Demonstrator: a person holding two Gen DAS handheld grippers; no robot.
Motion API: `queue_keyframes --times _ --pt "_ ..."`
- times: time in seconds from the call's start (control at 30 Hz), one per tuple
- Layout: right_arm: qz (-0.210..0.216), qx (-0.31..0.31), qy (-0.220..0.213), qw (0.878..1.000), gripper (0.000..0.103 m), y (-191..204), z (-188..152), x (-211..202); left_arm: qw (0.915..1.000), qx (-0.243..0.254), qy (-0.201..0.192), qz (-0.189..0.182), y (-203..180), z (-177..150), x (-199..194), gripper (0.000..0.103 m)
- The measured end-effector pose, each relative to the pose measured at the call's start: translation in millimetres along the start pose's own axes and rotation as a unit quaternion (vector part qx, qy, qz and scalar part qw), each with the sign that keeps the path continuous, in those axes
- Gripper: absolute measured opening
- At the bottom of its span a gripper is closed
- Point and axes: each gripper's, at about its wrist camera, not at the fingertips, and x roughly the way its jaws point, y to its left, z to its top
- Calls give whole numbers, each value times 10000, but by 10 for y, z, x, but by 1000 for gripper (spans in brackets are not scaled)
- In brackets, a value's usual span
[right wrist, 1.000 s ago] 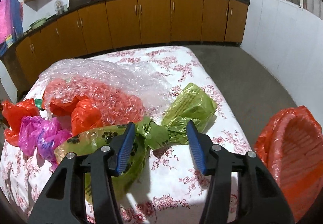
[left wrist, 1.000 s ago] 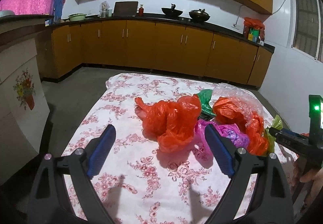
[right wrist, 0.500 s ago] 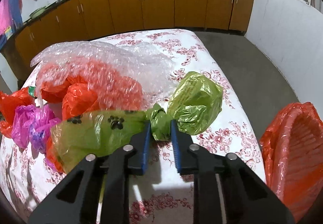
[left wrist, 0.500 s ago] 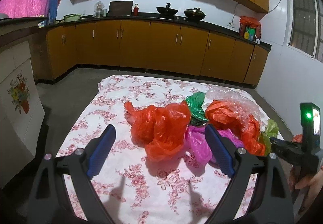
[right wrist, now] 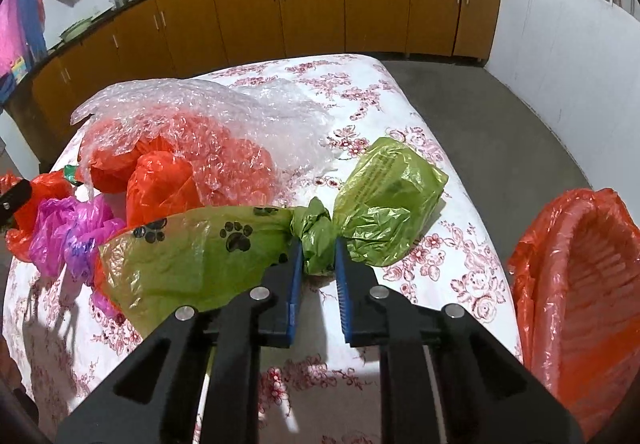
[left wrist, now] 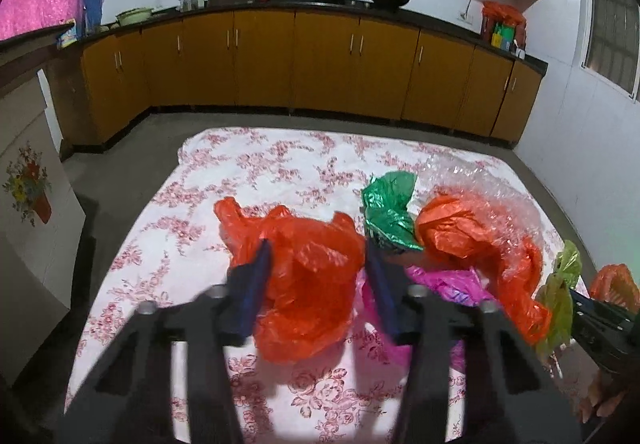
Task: Collect trash
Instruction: 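Grasp the red bag with the left tool while the right tool grasps the green bag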
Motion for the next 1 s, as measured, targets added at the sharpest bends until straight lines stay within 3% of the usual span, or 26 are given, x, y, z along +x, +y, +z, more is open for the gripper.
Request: queue_keyframes --times 0.13,0.23,0.67,1.0 --pt "8 11 -9 10000 16 -13 -6 -20 9999 -9 27 -98 31 -21 14 16" --pt "28 39 -30 10000 16 -36 -38 -62 9999 0 -35 -135 59 -39 -39 12" --pt "-44 82 -364 9993 16 -183 -84 -466 9983 -67 -485 -315 126 -39 -597 10" --pt "-100 171 -699 9974 16 -352 -126 -840 9945 143 -737 -736 -164 -49 -1040 10"
